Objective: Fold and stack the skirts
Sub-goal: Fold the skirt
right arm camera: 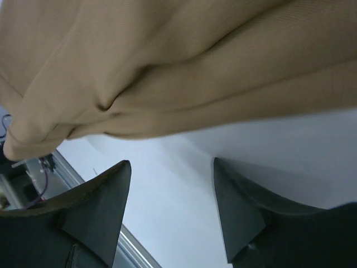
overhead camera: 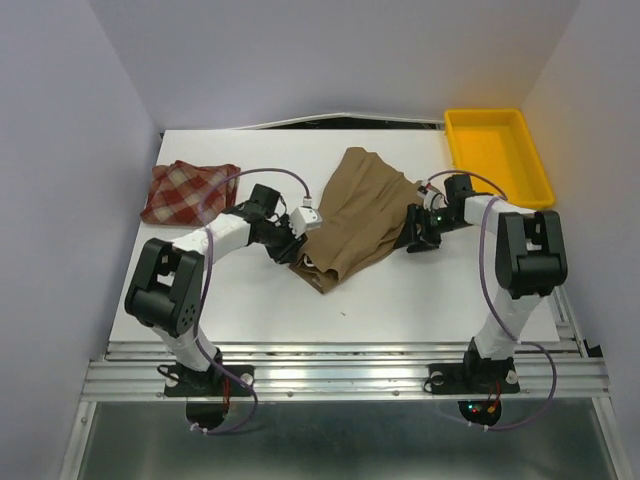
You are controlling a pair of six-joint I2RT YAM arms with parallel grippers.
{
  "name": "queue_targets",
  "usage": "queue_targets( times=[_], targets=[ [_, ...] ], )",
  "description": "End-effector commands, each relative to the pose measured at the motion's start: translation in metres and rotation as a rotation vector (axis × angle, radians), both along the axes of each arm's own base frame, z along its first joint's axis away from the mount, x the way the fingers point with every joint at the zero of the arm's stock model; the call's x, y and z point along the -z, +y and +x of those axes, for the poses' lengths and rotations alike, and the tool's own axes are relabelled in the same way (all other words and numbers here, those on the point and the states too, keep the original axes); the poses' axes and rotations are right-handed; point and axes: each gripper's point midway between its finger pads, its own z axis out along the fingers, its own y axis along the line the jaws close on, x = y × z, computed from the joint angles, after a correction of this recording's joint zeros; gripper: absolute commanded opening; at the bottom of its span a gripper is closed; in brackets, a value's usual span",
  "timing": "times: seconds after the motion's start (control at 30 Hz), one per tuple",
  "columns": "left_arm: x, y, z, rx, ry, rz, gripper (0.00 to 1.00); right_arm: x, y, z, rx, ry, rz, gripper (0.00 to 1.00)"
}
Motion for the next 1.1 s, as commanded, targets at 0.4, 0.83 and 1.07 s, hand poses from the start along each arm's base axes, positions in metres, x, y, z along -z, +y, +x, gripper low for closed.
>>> queue_targets(
  times=[0.4, 0.83, 1.07],
  targets=[
    [-0.113, 0.033, 0.003, -0.198, -0.466, -0.034, 0.67, 0.002, 0.057, 0.174, -0.007, -0.196, 0.100, 0.59],
    [-0.096, -0.044, 0.000, -0.072, -0.506, -0.043, 0.66, -0.014, 0.049, 0.064, 0.042, -0.072, 0.081, 0.71],
    [-0.085, -0.083, -0.004, -0.020, -0.614, 0.043, 0.67, -0.038, 0.058, -0.002, 0.161, 0.023, 0.272, 0.75]
  ],
)
